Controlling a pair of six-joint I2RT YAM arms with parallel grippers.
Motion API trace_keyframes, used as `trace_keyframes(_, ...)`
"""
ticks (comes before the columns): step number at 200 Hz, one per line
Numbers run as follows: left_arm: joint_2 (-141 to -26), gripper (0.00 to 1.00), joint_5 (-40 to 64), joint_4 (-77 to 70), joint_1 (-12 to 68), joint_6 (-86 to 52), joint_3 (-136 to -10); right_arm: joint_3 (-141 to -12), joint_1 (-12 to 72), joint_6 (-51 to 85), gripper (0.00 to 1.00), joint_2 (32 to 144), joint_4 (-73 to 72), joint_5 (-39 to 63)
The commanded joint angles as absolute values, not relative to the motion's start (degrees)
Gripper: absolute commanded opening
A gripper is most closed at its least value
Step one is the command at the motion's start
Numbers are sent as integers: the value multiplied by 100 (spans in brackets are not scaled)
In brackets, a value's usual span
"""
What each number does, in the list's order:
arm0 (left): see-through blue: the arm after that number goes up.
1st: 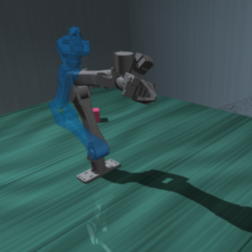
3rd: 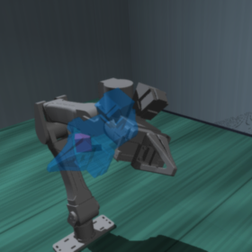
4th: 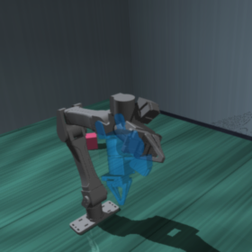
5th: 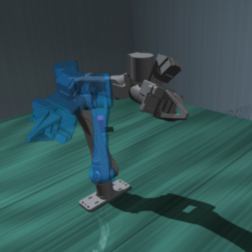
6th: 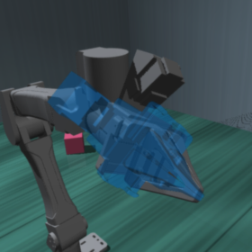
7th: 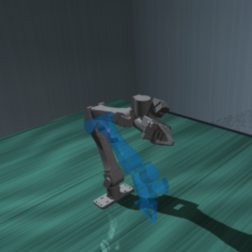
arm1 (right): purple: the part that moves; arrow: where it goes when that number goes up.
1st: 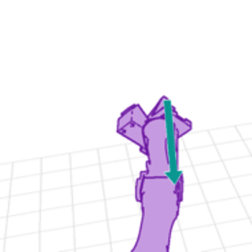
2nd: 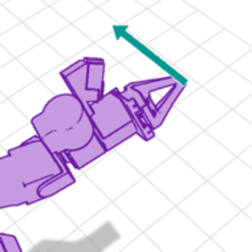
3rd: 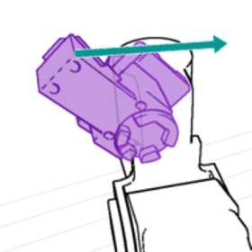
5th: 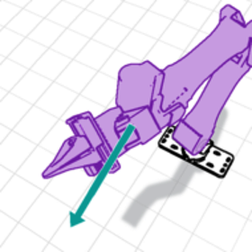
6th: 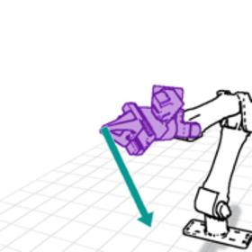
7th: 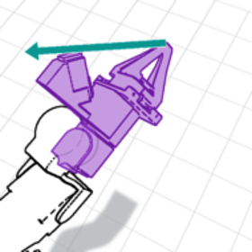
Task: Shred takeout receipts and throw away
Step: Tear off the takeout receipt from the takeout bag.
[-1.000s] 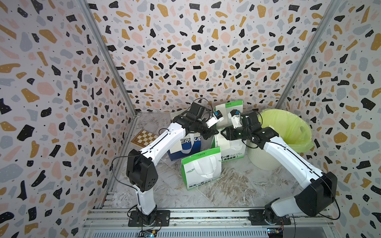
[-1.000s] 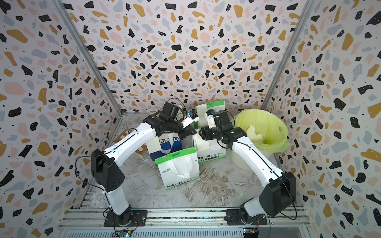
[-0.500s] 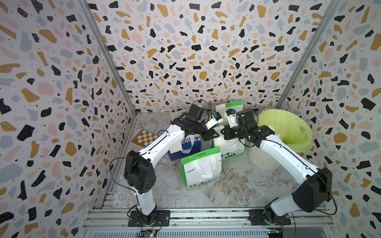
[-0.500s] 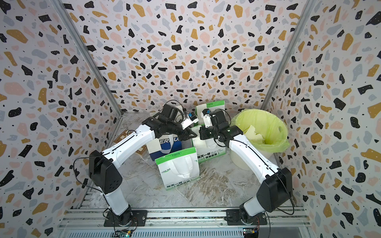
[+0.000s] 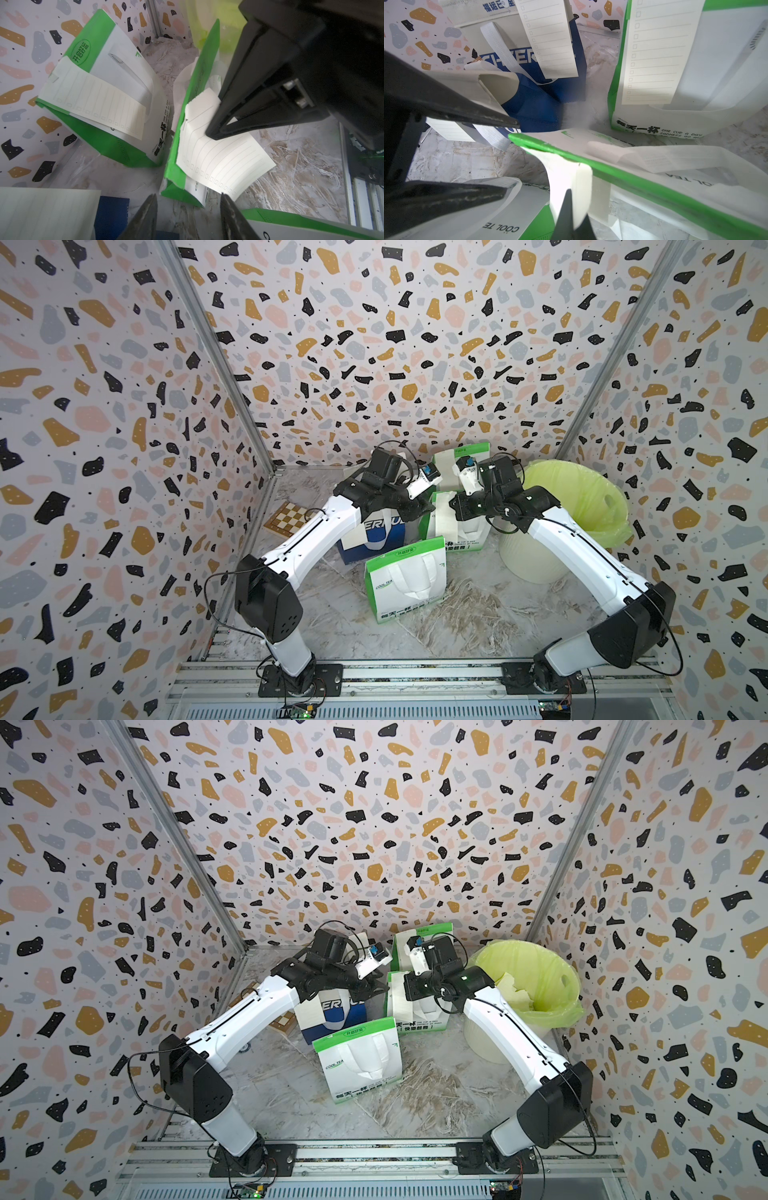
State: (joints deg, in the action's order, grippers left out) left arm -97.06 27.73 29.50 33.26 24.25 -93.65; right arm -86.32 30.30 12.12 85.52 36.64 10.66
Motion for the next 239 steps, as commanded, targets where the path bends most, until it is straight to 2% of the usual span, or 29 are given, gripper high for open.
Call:
trace_keyframes(1,-9637,50,2811,2542,3307,2441,-9273,-8843,3045,1077,0,8446,3799,1033)
trace_keyframes(46,-9877,50,2888,2320,3305,2537,-9388,-8833,3023,920,0,8354,3847,1105)
trace_keyframes(95,-10037,47,3105,2686,3305,2966,-9552,-8908,2760,568,0,8253,4029,1642)
trace_keyframes(147,-9976,45,3019,2778,3304,3180,-9304,-9094,2610,385,0,8303,4311,1722)
trace_keyframes(239,-10201,47,3504,2143,3366,2445,-9332,-8916,2636,536,0,8288,4087,2235)
